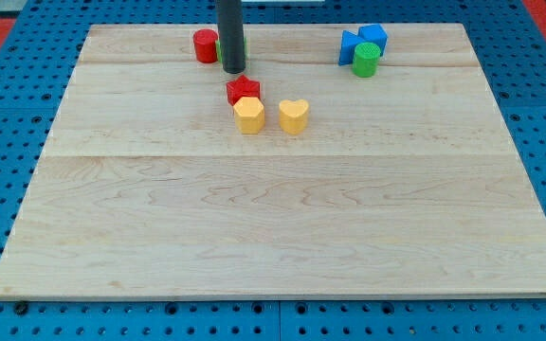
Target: Separate the green star and the red circle from the red star
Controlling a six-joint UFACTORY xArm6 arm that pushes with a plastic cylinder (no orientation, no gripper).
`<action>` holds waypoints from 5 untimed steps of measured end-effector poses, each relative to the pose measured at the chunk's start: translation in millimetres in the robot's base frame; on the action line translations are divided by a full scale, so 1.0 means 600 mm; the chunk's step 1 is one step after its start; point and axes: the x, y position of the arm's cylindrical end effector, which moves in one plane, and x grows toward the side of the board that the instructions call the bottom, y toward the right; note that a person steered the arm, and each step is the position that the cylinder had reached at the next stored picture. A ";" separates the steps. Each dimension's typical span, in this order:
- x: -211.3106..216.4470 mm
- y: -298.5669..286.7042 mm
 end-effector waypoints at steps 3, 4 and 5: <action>-0.036 -0.115; -0.059 -0.115; -0.052 -0.140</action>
